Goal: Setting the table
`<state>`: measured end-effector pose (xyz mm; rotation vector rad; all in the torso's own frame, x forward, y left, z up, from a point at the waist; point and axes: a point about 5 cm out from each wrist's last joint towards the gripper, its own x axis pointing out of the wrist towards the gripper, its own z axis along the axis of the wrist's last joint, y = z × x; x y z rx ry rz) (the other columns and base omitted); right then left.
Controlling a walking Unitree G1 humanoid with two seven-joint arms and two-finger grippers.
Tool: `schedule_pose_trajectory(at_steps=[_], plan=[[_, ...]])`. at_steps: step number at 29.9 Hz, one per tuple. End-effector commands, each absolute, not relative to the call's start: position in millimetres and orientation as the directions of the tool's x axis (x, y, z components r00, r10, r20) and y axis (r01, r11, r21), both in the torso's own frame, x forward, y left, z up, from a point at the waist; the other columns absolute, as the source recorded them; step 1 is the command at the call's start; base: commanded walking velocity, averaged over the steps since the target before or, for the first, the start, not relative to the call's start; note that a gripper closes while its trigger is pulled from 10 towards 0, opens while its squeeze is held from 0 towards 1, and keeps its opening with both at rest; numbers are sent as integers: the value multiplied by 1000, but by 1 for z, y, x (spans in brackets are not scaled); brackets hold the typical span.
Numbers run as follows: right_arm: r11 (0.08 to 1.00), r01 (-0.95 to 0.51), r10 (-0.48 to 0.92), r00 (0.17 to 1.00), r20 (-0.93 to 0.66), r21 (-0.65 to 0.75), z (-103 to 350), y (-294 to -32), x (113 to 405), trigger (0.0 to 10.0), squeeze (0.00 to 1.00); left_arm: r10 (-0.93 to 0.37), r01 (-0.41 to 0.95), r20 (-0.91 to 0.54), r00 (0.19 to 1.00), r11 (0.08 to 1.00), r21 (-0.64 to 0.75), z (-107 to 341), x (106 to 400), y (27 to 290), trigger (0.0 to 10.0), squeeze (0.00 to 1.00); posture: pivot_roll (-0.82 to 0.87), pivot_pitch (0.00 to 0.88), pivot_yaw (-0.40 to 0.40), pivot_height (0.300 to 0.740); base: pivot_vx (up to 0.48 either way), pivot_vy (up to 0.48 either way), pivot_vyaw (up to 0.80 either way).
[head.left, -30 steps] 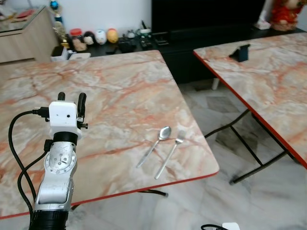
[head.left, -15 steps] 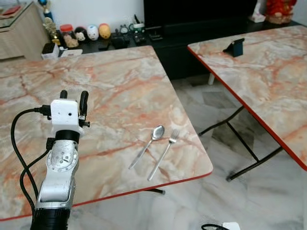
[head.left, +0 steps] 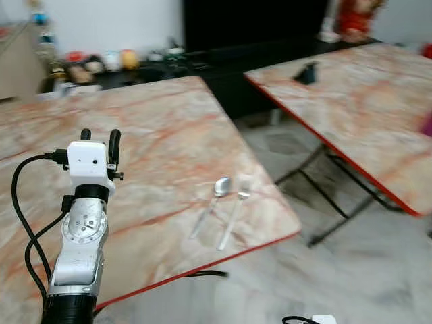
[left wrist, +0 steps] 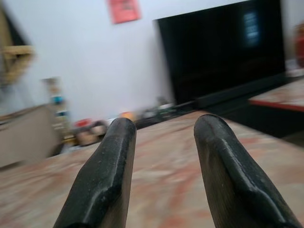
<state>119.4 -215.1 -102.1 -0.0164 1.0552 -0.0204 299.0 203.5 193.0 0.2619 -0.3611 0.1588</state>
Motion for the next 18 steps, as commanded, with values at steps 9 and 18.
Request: schedule_pose_trajectory(at_steps=[9,18], plan=[[1000,18,-28,499,-866,-21,-101,-215,123,10000,0,106,-196,372,922,957,212,197,302,204,10000,0,-13,0,39,732,0,0,-649],[1000,14,-26,500,-866,-22,-101,-215,123,10000,0,99,-196,382,919,955,224,200,302,204,10000,0,-9,0,40,732,0,275,-626]])
